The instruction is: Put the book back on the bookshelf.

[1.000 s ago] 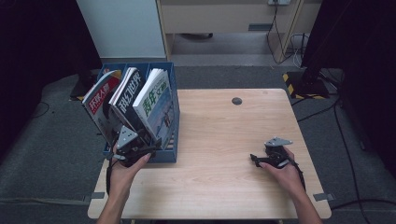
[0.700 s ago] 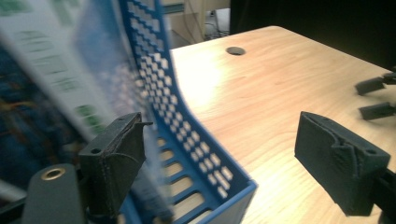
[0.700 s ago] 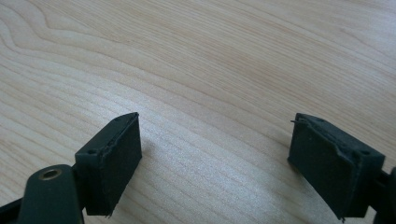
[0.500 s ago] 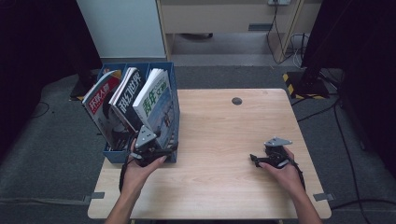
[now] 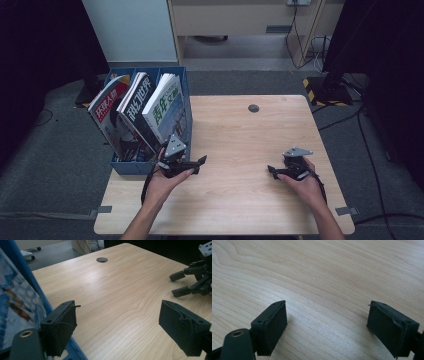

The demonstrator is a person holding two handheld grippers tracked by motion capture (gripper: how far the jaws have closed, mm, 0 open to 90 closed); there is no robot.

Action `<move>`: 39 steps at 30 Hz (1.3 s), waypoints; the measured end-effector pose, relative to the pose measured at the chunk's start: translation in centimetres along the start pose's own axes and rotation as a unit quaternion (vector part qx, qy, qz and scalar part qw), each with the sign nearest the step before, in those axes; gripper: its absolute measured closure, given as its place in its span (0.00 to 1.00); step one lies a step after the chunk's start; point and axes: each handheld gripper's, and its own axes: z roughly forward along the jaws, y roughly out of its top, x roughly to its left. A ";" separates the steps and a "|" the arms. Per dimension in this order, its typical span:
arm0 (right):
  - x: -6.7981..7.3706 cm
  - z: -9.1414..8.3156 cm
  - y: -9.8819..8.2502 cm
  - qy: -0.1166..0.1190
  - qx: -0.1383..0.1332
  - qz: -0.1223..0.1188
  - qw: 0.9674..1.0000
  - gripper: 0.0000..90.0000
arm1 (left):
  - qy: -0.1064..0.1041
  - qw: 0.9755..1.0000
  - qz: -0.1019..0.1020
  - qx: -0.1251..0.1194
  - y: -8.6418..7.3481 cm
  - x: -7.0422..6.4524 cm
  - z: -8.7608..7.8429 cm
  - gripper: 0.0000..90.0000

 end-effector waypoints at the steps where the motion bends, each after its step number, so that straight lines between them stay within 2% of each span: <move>1: 0.0 0.0 0.0 0.000 0.000 0.000 1.000 0.18 | -0.001 1.000 0.000 0.001 0.1 -0.1 0.1 0.15; 12: 0.0 0.0 0.0 0.000 0.002 0.002 1.000 0.17 | -0.025 1.000 0.001 0.010 0.6 -1.1 2.0 0.13; 28: 0.1 0.1 0.0 -0.002 0.006 0.004 1.000 0.13 | -0.057 0.998 0.007 0.014 2.1 -3.4 4.6 0.09; 39: 0.1 0.1 0.0 -0.002 0.008 0.005 1.000 0.11 | -0.071 0.997 0.006 0.018 2.8 -4.7 6.5 0.08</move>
